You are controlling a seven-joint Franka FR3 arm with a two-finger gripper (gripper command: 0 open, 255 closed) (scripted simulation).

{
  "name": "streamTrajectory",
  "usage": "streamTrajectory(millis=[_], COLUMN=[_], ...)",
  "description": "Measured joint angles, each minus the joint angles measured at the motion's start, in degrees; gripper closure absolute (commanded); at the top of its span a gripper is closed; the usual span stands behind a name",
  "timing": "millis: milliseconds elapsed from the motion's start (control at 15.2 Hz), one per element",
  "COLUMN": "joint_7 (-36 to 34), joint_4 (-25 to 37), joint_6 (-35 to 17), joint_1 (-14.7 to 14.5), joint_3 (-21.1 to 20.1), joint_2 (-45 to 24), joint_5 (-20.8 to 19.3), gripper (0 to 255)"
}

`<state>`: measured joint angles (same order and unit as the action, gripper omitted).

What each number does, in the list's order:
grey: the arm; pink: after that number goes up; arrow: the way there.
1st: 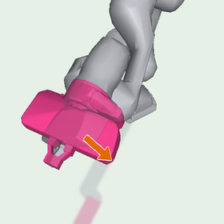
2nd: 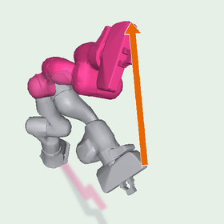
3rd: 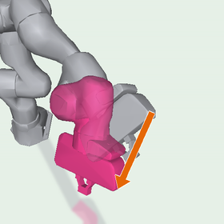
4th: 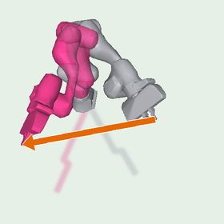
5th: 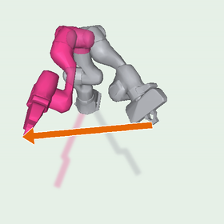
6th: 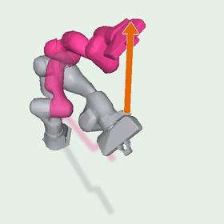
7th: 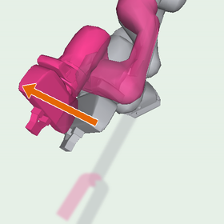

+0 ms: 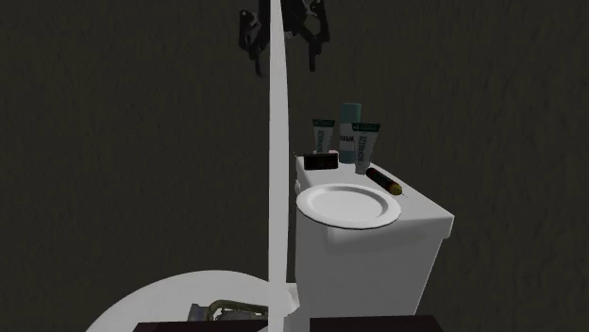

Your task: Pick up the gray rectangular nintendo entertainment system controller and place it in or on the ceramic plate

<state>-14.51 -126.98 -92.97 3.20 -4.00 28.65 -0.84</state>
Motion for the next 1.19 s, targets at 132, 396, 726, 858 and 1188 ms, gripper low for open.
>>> streamTrajectory(millis=[132,396,726,858,1188], joint_7=[-3.4,-10.2,-18.2,-21.1,-27.8], joint_4=[1.3,6.1,13.6,17.8,27.8], joint_6=[-2.1,-5.5,-8.2,-8.2,-8.9], joint_1=[0.7,1.9,3.1,3.4,3.9], joint_3=[-0.8,-2.1,-2.5,-2.4,-1.2], joint_2=[-3.9,-13.3,-24.8,-29.6,-41.5], joint_5=[0.1,-0.2,-1.2,-1.7,-2.6], gripper=[0,0,0,0,0])
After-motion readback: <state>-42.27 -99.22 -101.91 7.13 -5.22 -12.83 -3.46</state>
